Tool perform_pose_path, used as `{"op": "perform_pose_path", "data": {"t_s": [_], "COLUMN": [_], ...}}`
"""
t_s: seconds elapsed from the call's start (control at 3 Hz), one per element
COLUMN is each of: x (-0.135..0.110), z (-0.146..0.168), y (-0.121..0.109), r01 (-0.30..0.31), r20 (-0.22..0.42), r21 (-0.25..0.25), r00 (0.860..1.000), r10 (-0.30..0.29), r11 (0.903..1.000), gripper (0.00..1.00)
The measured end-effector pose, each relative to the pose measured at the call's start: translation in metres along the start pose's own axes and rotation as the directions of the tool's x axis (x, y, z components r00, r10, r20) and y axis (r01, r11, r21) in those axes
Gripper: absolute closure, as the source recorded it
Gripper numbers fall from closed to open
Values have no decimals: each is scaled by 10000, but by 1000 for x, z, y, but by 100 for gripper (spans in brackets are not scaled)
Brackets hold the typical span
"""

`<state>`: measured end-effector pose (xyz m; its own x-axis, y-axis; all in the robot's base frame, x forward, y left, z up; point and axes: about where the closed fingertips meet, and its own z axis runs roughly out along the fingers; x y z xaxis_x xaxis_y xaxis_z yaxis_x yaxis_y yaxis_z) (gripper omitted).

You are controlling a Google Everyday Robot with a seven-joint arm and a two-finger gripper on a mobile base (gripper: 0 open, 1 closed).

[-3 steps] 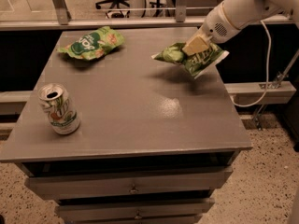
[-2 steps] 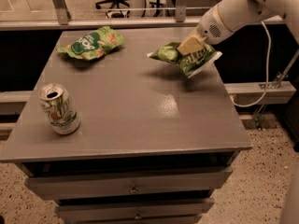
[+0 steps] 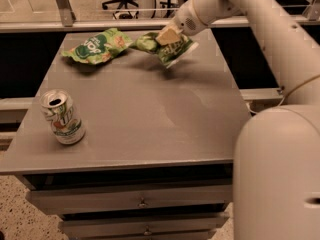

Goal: Move green jalapeno chip bag near green rice chip bag

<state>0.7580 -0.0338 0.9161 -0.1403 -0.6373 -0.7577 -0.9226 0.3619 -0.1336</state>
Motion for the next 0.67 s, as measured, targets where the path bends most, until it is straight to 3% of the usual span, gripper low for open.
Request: {"op": "perform_pose_path", "data": {"t_s": [0.33,0.67], "x": [-21,-27], "z": [43,61], "y": [-8,-12], "r01": [410,543], "r20": [232,156], "r21": [-284,-303], "r00": [9989,9984], "r10": [-403,-539], "r11": [9988,9981], "gripper": [99,76]}}
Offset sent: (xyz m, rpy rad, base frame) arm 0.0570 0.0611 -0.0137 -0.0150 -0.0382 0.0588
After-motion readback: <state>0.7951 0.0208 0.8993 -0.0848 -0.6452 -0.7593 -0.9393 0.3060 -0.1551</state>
